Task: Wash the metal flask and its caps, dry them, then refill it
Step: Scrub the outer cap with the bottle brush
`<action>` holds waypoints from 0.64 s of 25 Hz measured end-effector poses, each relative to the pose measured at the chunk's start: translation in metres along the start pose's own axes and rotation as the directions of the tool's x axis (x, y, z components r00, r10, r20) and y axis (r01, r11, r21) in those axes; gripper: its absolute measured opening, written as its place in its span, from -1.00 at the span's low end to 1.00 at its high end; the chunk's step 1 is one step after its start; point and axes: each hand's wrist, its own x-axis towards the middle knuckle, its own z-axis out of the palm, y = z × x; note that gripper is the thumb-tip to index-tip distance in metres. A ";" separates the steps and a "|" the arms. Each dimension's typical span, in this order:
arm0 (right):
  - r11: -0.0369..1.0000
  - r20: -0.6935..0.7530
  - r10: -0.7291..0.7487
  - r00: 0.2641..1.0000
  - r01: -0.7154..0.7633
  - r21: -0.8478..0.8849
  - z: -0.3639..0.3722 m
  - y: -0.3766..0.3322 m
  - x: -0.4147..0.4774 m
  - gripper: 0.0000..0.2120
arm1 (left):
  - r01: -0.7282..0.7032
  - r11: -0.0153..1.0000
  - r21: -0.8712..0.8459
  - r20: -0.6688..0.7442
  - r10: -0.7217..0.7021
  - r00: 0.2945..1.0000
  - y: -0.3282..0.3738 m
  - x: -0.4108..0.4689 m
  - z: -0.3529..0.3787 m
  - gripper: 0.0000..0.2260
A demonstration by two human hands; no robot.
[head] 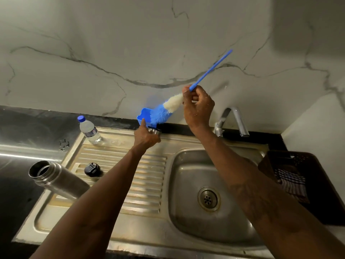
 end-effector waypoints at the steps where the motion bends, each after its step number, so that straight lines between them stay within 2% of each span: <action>1: 1.000 -0.028 0.006 1.000 -0.006 0.010 -0.010 0.004 -0.002 -0.84 | -0.021 0.999 -0.032 -0.010 0.020 1.000 -0.001 -0.004 0.002 0.02; 4: 0.998 -0.050 0.053 0.997 -0.052 0.022 -0.032 0.016 -0.013 -0.80 | -0.091 0.988 -0.127 -0.014 0.089 0.996 -0.009 -0.019 0.014 -0.13; 6: 0.996 -0.054 0.074 0.996 -0.077 -0.040 -0.043 0.021 -0.024 -0.77 | -0.144 0.987 -0.074 0.020 0.146 0.989 -0.016 -0.033 0.026 -0.26; 10: 0.980 -0.006 0.166 0.986 -0.166 -0.107 -0.069 0.029 -0.042 -0.81 | -0.218 0.976 -0.001 0.047 0.218 0.975 -0.030 -0.054 0.044 -0.30; 16: 0.942 0.162 0.308 0.937 -0.324 0.083 -0.097 0.044 -0.075 -0.92 | -0.273 0.958 0.084 0.057 0.269 0.961 -0.048 -0.069 0.051 -0.35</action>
